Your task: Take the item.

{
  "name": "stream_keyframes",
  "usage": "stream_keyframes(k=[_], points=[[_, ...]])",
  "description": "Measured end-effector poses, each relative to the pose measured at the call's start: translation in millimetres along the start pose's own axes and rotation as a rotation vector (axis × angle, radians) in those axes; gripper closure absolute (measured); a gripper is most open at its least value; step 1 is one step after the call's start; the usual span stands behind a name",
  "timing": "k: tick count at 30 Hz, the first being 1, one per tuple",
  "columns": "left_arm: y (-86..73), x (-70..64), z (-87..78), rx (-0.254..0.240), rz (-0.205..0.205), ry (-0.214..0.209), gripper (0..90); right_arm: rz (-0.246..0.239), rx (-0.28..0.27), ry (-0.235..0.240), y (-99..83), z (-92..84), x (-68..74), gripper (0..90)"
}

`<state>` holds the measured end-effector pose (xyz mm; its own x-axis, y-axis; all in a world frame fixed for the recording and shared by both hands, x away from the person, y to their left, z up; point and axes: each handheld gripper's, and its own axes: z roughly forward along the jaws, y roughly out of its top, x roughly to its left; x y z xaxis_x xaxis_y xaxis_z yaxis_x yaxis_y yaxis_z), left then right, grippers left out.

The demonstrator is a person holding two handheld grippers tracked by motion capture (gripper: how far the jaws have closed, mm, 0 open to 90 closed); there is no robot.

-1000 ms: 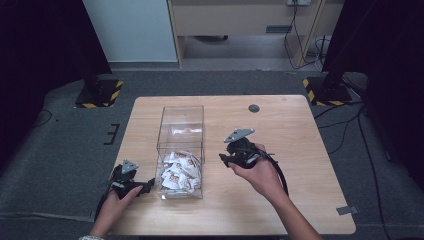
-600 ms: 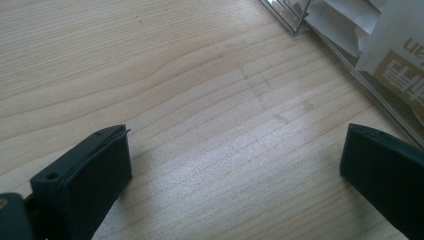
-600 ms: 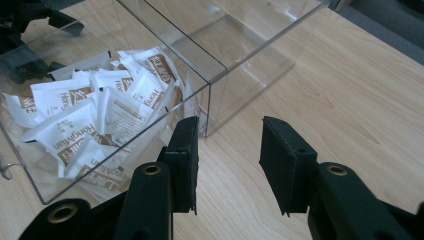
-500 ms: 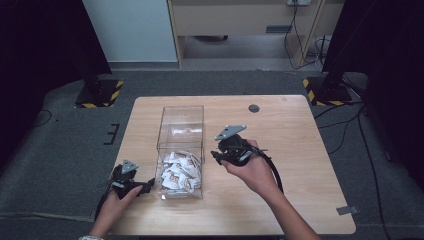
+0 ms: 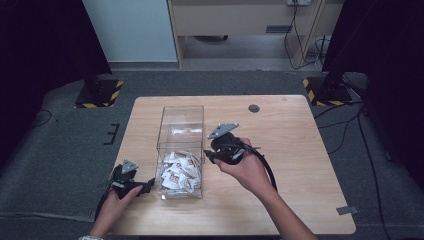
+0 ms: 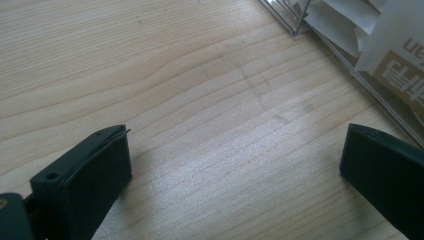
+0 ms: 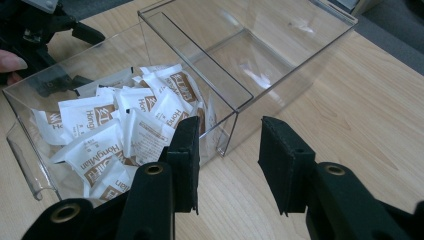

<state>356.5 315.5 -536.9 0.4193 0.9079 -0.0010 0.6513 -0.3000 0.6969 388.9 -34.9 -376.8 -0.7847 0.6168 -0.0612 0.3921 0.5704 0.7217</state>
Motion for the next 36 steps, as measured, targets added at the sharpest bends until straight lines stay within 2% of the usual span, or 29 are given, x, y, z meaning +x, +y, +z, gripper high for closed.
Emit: stream_keyframes(k=[15,36], points=[[0.0,0.0,0.0,0.000,0.000,0.000,0.0,-0.038,0.008,0.040,8.0,9.5,18.0,63.6],[0.0,0.0,0.0,0.000,0.000,0.000,0.0,-0.040,0.023,0.082,3.8,29.9,34.3,63.7]])
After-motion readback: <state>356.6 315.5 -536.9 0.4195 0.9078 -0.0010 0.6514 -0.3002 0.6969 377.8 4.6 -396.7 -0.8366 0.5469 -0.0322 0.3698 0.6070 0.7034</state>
